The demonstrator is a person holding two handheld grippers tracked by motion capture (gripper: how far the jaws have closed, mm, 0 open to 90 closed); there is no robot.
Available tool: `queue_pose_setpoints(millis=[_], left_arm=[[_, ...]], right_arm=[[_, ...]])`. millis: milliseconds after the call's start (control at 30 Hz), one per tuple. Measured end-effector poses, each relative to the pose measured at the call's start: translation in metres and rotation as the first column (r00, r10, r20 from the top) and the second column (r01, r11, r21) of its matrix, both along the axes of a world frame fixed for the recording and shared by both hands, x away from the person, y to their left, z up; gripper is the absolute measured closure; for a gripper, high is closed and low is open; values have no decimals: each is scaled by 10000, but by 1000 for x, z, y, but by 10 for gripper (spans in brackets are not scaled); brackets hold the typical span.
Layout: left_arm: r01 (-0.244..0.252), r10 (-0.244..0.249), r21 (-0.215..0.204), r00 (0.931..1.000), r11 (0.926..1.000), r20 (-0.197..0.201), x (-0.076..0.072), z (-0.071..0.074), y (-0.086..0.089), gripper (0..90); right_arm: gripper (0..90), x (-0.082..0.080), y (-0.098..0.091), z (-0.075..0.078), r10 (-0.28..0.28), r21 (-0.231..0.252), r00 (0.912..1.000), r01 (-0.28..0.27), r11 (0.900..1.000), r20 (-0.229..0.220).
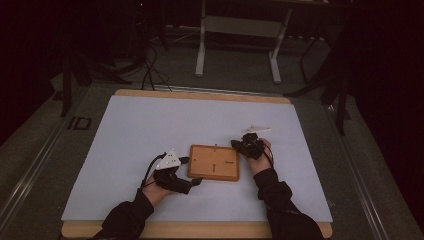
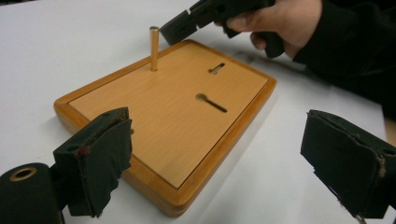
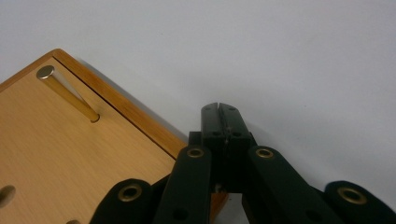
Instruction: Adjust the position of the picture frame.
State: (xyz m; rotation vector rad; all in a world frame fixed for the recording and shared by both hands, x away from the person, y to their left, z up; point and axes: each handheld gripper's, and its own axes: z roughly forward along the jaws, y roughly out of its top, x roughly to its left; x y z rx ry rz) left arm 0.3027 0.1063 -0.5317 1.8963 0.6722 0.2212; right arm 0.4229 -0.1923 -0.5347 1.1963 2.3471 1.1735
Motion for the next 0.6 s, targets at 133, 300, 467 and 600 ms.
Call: queue_pose_setpoints(millis=[133,300,467,600], left_arm=[[281,-281,-150,9996,9995,-7,1,0,-1,92],[461,-457,-130,9986,9989,274,2,2,-2,92],[521,-521,12,9986,9986,-67,5,7,-2,114],[251,-250,48,9996,9997,-139,9,12,-2,116]], right_arm=[[900,0,-1,1,94,49,9999,-94,9999,49],[819,-5,-3,9,353,179,9989,-359,9992,315],[696,-15,-5,16,578,281,9969,-593,9978,533],[543,-23,-9,21,643,361,9949,-672,9971,776]])
